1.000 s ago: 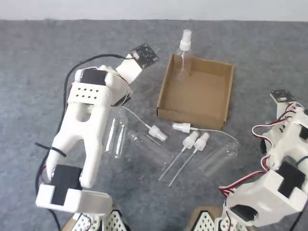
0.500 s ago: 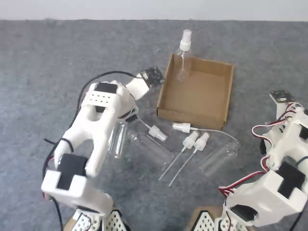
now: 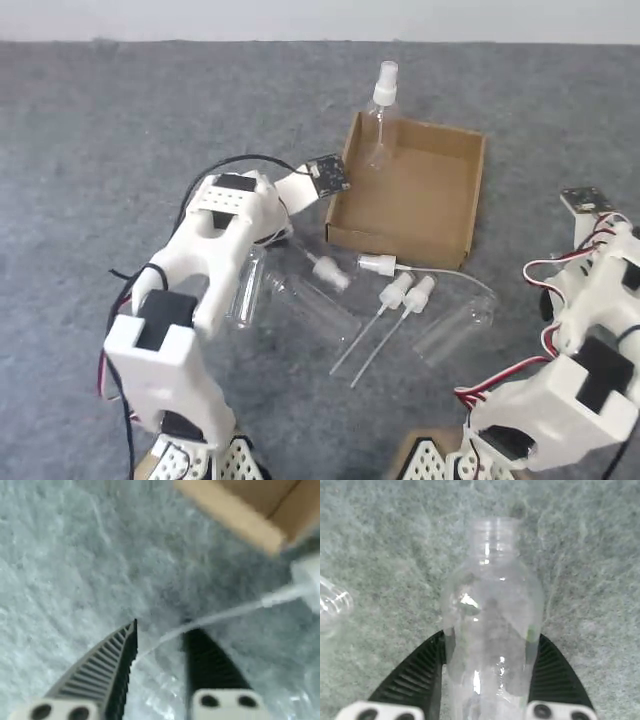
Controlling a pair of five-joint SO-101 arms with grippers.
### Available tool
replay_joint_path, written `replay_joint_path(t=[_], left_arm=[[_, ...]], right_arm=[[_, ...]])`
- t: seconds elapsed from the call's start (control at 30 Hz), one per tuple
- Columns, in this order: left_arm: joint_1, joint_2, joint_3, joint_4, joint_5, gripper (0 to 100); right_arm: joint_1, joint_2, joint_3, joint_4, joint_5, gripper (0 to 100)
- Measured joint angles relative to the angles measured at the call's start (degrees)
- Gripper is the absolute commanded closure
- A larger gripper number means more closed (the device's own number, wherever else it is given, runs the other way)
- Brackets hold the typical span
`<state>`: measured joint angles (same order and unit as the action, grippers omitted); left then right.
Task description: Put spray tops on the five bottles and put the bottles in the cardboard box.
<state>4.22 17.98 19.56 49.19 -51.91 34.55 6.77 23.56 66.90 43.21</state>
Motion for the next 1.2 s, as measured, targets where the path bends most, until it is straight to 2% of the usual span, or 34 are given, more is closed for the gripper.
replay_joint_path(t=[0.13,0.33,0.53,0.67,0.87,1.2], left_arm=[[-0.62,0.18,0.0,-0.26,-1.85,99],[-3.43,0.53,-5.98,5.45,-4.13,99],[-8.88,0.53,-11.96,12.22,-5.19,99],[-13.1,0.53,-12.31,14.86,-8.09,99],[-21.36,0.53,-12.31,18.64,-8.79,99],[-31.56,0.53,-12.57,30.51,-10.99,99]], right_arm=[[0.0,0.0,0.0,0.0,0.0,84.6],[0.0,0.0,0.0,0.0,0.0,84.6],[0.0,0.0,0.0,0.0,0.0,84.6],[0.0,0.0,0.0,0.0,0.0,84.6],[0.0,0.0,0.0,0.0,0.0,84.6],[0.0,0.0,0.0,0.0,0.0,84.6]])
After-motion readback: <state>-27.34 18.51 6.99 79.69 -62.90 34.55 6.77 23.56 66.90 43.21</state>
